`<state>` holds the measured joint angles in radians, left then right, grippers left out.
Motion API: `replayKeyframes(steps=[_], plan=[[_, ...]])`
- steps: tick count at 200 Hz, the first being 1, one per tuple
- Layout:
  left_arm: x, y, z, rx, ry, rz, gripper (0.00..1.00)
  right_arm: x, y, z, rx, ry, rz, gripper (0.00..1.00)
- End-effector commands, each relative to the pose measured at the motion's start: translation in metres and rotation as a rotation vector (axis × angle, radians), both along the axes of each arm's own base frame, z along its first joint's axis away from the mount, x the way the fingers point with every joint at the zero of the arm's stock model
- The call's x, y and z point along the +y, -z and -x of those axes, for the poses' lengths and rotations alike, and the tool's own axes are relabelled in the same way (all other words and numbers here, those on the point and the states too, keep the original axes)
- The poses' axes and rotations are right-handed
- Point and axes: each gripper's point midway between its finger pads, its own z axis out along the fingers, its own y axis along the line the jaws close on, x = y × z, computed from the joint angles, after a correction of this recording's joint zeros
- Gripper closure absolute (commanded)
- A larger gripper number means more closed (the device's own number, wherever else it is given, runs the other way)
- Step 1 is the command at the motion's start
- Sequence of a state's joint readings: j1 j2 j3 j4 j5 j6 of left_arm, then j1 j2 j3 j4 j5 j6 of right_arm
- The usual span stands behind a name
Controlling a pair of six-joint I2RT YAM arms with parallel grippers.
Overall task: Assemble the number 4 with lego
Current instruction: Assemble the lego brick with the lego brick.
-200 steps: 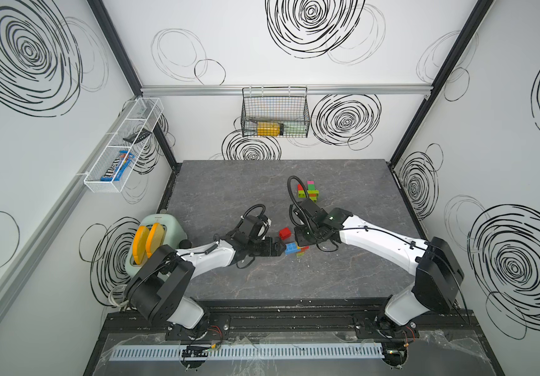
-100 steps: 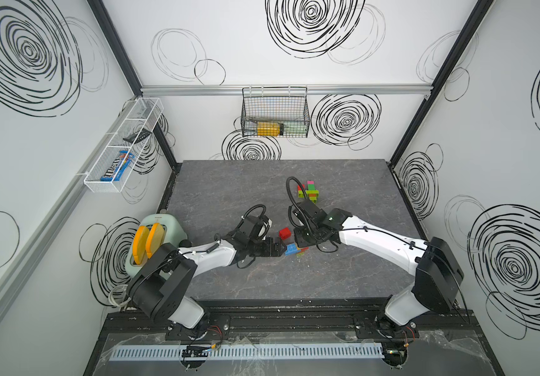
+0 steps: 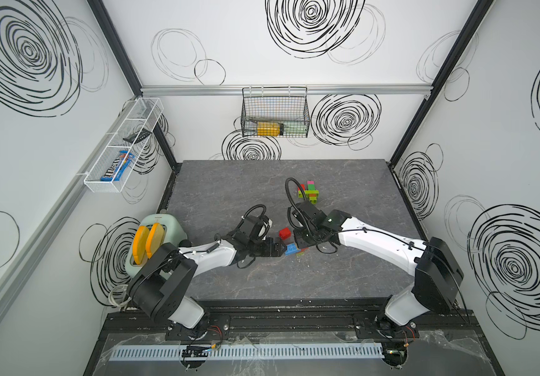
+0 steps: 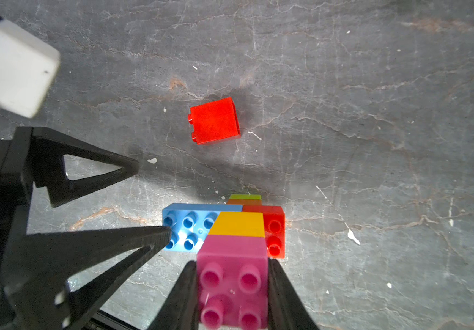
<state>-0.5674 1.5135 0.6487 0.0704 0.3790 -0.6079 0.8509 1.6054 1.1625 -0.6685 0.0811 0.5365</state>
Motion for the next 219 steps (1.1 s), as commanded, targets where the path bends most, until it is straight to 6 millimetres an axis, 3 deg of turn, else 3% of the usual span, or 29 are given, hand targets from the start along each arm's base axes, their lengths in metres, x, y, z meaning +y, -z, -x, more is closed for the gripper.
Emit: replayKeyframes(steps=[1,49,88,126,151,179,219], plan=[[-0.002,-0.008,-0.008,-0.027,0.011,0.008,0.04,-0.086,0.1,0.094,0.423,-0.016,0.403,1.0],[-0.002,-0.007,-0.008,-0.027,0.014,0.006,0.04,-0.106,0.109,0.11,0.45,-0.001,0.459,1.0],[-0.003,-0.007,-0.007,-0.025,0.017,0.006,0.04,-0.102,0.108,0.106,0.431,0.025,0.436,1.0],[-0.002,-0.011,-0.008,-0.034,0.012,0.011,0.04,-0.061,0.064,0.062,0.245,0.139,0.283,1.0],[-0.003,-0.017,-0.009,-0.043,0.01,0.022,0.04,-0.043,0.037,0.037,0.133,0.19,0.191,0.94],[-0.005,-0.028,-0.01,-0.047,0.021,0.066,0.04,-0.029,0.027,0.025,0.096,0.197,0.138,0.85],[0.002,-0.046,-0.02,-0.078,-0.015,0.099,0.04,-0.013,0.024,0.024,0.084,0.16,0.137,0.75]])
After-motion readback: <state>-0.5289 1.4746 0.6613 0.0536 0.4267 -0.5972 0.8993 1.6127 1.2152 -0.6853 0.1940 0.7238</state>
